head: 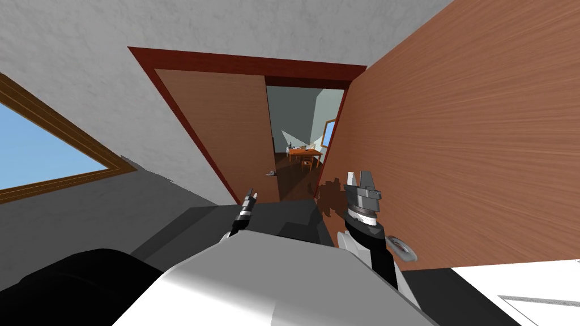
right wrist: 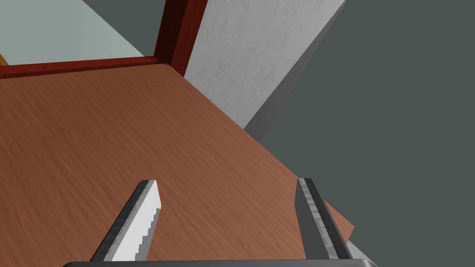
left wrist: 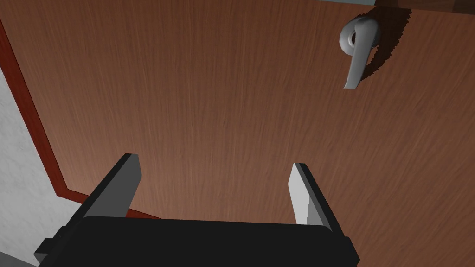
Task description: Pull the door open
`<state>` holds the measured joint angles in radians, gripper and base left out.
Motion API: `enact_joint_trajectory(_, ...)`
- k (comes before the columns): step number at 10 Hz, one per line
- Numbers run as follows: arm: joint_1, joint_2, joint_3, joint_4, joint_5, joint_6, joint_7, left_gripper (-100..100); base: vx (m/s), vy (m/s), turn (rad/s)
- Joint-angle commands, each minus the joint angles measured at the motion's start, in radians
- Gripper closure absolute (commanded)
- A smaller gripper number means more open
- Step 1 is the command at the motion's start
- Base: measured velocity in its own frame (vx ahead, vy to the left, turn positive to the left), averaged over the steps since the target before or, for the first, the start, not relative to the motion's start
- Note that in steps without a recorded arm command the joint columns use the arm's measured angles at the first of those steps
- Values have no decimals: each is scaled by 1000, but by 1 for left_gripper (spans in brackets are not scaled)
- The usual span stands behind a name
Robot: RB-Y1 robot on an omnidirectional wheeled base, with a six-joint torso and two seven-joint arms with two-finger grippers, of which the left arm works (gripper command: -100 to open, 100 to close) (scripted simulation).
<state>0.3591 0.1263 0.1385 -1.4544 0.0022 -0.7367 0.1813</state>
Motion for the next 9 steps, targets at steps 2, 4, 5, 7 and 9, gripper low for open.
enact_joint_trajectory(2,-15,5,5,64,6,-12,8,-100,88,-15,-40)
enact_joint_trajectory(4,-23,9,8,105,11,-19,13,-100,100,-3,-33)
enact_joint_trajectory(5,-27,10,10,126,13,-22,16,-100,102,19,-37)
enact_joint_trajectory(7,-34,14,13,166,18,-29,22,-100,97,21,-34)
enact_joint_trajectory(9,-41,16,16,204,22,-35,27,-100,101,12,-31)
